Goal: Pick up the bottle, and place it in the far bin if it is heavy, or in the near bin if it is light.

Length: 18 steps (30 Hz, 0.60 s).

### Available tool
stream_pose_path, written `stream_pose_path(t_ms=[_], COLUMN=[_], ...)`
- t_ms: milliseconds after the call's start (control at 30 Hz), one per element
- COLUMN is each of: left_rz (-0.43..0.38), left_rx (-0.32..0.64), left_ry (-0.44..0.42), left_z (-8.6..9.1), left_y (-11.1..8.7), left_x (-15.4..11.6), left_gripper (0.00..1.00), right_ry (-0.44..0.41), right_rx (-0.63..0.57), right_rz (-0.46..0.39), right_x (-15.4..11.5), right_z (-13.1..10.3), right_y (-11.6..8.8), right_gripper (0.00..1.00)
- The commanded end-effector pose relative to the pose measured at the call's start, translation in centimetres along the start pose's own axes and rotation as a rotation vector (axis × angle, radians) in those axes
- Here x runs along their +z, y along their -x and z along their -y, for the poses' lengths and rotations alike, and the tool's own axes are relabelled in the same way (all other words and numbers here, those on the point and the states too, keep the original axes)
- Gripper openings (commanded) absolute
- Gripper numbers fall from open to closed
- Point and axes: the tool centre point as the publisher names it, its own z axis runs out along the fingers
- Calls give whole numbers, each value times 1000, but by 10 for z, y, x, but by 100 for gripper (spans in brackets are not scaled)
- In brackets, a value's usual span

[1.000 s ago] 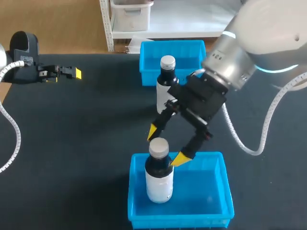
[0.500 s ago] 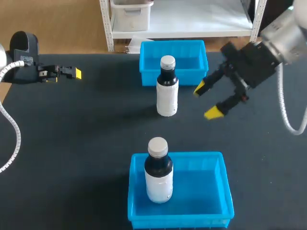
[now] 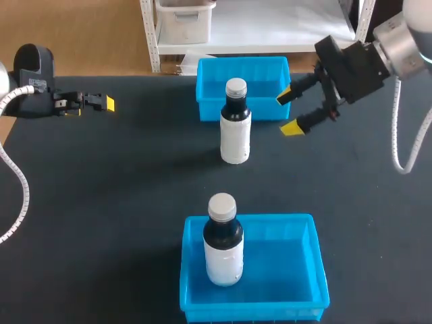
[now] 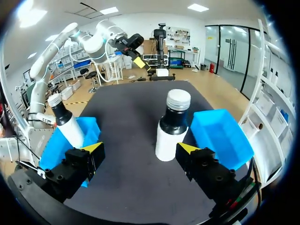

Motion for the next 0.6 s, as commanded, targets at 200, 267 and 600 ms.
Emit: stream_pose_path(t_ms=[200, 267, 600], left_rz=[0, 0, 0], left_rx=[0, 0, 0], left_ry=[0, 0, 0], left_z=[0, 0, 0], left_y=[0, 0, 0], left_x=[0, 0, 0], left_gripper=[100, 100, 100], right_ry=[27, 21, 21], right_rx=[10, 14, 27], right_rz=[4, -1, 20], right_x=[23, 29, 54], right_z=[43, 46, 55], right_y=[10, 13, 28], right_gripper=[100, 100, 100])
